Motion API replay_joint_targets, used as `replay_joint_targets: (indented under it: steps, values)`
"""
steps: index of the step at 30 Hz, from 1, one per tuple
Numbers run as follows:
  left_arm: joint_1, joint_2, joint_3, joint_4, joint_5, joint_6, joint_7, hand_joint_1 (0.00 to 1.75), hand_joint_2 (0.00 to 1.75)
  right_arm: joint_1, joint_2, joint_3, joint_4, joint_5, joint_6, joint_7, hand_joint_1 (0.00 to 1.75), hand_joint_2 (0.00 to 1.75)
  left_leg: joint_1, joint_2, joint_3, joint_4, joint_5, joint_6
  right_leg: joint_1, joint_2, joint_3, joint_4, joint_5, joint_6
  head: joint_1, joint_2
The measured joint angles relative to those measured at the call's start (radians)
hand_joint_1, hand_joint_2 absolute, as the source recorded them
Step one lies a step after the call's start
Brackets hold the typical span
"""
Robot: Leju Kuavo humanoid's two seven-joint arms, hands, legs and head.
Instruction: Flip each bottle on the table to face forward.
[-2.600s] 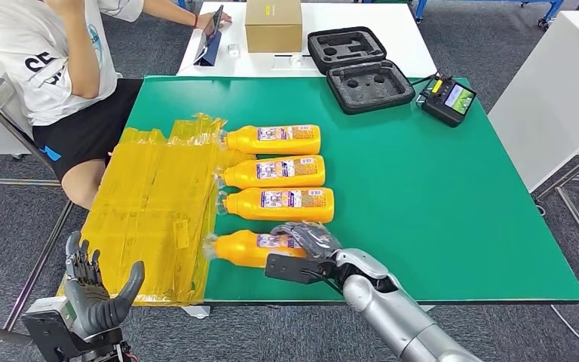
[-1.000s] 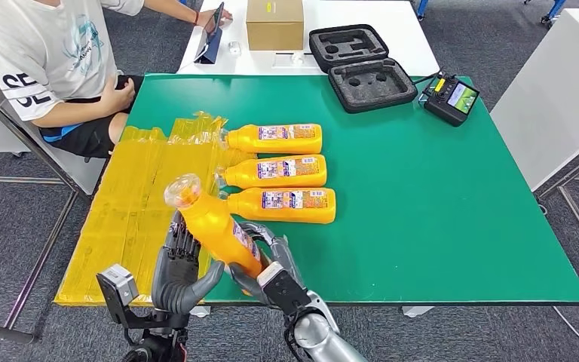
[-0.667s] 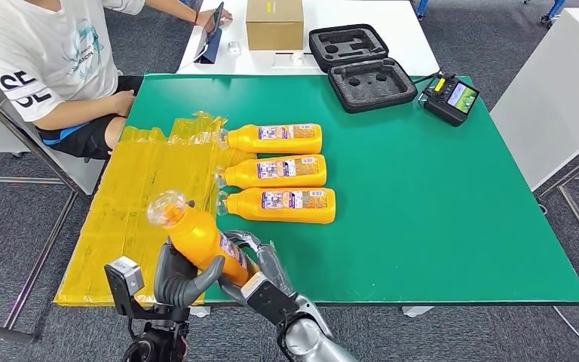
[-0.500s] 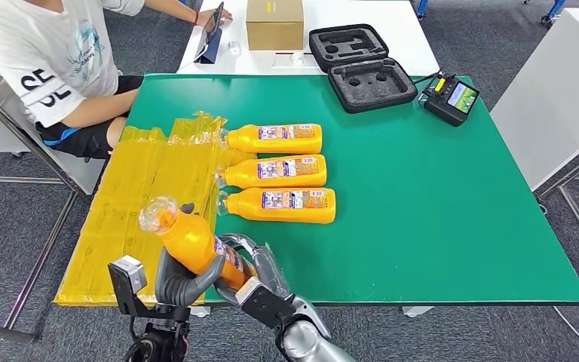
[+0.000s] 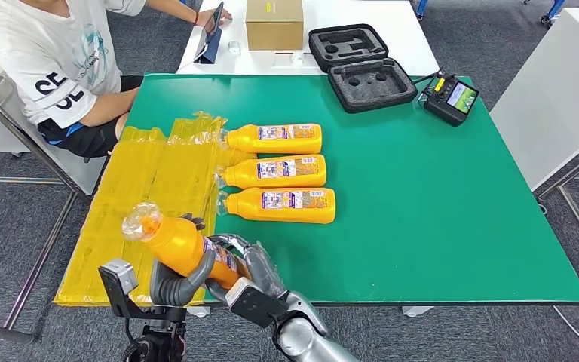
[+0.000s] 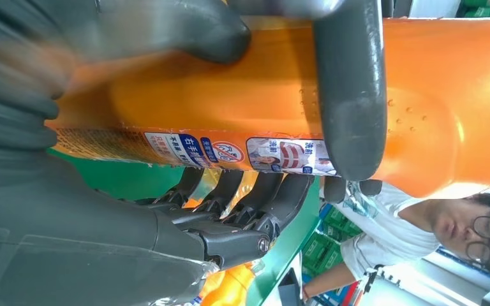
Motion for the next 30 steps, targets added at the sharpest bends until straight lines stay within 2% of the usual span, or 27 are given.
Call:
replay_joint_targets:
  steps: [4, 9, 10, 13, 16, 23, 30]
  values:
    - [0.005, 0.000, 0.008, -0.013, 0.016, 0.009, -0.011, 1.75, 1.75, -0.007, 0.004, 0.002, 0.006, 0.019, 0.000, 0.004, 0.00, 1.75, 0.000, 0.000, 0.000, 0.000, 0.000, 0.000, 0.000, 0.000, 0.000, 0.000, 0.000, 0.000, 0.000, 0.000]
    - [0.007, -0.001, 0.017, -0.044, 0.019, 0.027, -0.025, 1.75, 1.75, -0.007, 0.004, 0.018, 0.017, 0.059, -0.025, 0.017, 0.00, 1.75, 0.000, 0.000, 0.000, 0.000, 0.000, 0.000, 0.000, 0.000, 0.000, 0.000, 0.000, 0.000, 0.000, 0.000]
    - [0.008, -0.001, 0.018, -0.050, 0.014, 0.033, -0.030, 1.74, 1.75, -0.007, 0.004, 0.020, 0.018, 0.062, -0.029, 0.018, 0.00, 1.31, 0.000, 0.000, 0.000, 0.000, 0.000, 0.000, 0.000, 0.000, 0.000, 0.000, 0.000, 0.000, 0.000, 0.000]
    - [0.010, -0.001, 0.023, -0.066, -0.002, 0.049, -0.041, 1.57, 1.75, -0.007, 0.003, 0.020, 0.019, 0.067, -0.036, 0.018, 0.00, 0.00, 0.000, 0.000, 0.000, 0.000, 0.000, 0.000, 0.000, 0.000, 0.000, 0.000, 0.000, 0.000, 0.000, 0.000]
    - [0.013, -0.001, 0.027, -0.076, -0.024, 0.068, -0.049, 1.52, 1.75, -0.006, 0.002, 0.021, 0.016, 0.070, -0.038, 0.020, 0.00, 0.00, 0.000, 0.000, 0.000, 0.000, 0.000, 0.000, 0.000, 0.000, 0.000, 0.000, 0.000, 0.000, 0.000, 0.000]
    - [0.016, 0.001, 0.051, -0.087, -0.181, 0.192, -0.087, 1.63, 1.75, 0.024, -0.024, 0.020, -0.123, 0.090, -0.034, 0.042, 0.00, 0.00, 0.000, 0.000, 0.000, 0.000, 0.000, 0.000, 0.000, 0.000, 0.000, 0.000, 0.000, 0.000, 0.000, 0.000]
    - [-0.006, 0.011, 0.076, -0.075, -0.435, 0.346, -0.100, 1.64, 1.75, 0.070, -0.037, 0.017, -0.312, 0.033, -0.094, -0.033, 0.00, 0.00, 0.000, 0.000, 0.000, 0.000, 0.000, 0.000, 0.000, 0.000, 0.000, 0.000, 0.000, 0.000, 0.000, 0.000]
